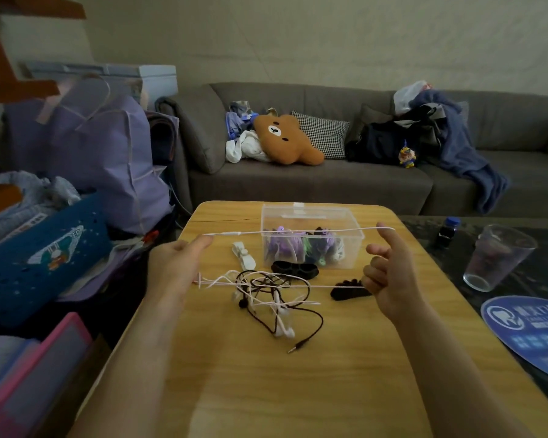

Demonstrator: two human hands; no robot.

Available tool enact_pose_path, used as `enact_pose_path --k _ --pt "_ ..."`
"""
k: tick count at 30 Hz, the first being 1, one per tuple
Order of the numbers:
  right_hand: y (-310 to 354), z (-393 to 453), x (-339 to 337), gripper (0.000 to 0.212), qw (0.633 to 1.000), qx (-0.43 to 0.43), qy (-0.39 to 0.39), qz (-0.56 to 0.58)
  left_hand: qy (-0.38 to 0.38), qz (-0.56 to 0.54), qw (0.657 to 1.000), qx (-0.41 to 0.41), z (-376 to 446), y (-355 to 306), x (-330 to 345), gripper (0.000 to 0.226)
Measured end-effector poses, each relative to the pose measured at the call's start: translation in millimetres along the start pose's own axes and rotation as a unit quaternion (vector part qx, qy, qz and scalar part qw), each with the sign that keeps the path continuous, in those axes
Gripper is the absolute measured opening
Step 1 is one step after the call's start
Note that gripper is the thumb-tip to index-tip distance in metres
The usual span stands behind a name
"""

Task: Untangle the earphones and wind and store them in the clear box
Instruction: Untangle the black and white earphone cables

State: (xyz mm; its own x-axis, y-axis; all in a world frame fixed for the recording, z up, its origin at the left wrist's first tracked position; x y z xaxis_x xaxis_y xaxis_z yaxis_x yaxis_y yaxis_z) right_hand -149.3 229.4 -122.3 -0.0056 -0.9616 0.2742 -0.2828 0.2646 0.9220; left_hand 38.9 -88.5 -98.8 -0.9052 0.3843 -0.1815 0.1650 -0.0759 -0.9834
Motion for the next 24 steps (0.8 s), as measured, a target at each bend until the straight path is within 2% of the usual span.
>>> enact_pose_path --k 3,6,9,10,12,15,19,21,24 --pt "16.6 -1.6 -9.0 0.044 0.995 -0.069 -0.049 -0.05 -0.049 0.045 0.996 0.065 5.4 -8.3 -11.2 0.042" --pt "37.3 -14.0 -13.6 0.06 0.975 -0.171 -0.099 -0.105 -0.092 0.072 0.988 0.104 8.4 -9.4 -18.1 0.049" --pt "53.1 -30.0 -9.5 0.054 0.947 -0.246 -0.122 -0.168 -0.101 0.063 0.986 0.113 3.1 -14.2 -18.0 0.046" --pt "54.8 -32.4 -7.2 0.05 0.944 -0.25 -0.12 -0.181 -0.084 0.03 0.992 0.086 2.9 -11.4 -13.3 0.043" --pt "51.5 -31.1 -4.6 0.037 0.945 -0.226 -0.108 -0.208 0.009 -0.093 0.996 -0.004 1.8 -0.5 6.5 0.038" --pt "42.7 -21.4 -5.4 0.025 0.947 -0.184 -0.08 -0.252 0.132 -0.219 0.964 -0.078 -5.1 2.6 29.6 0.035" --pt "38.6 -7.0 -13.9 0.013 0.94 -0.163 -0.072 -0.29 0.153 -0.303 0.933 -0.116 -4.9 3.1 24.9 0.037" --pt "37.0 -1.3 -20.6 0.007 0.943 -0.145 -0.079 -0.29 0.164 -0.314 0.928 -0.114 -4.8 -0.3 21.8 0.03" --pt "32.5 -0.4 -20.4 0.02 0.962 -0.113 -0.052 -0.242 0.196 -0.278 0.938 -0.071 -10.9 -10.7 27.0 0.027"
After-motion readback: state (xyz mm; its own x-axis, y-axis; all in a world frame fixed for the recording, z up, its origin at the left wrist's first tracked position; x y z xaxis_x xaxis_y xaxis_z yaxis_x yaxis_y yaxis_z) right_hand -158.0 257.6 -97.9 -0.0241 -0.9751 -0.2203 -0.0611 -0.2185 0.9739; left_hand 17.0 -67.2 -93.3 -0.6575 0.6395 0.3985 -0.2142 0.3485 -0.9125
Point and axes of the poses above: each hand's wrist, its own z-axis towards the middle knuckle, its own x-axis out of the palm, y = z × x, the point moved 10 cm from there along z, towards the middle knuckle, and after that the axes turned 6 degrees about -y, right-handed, at the moved point
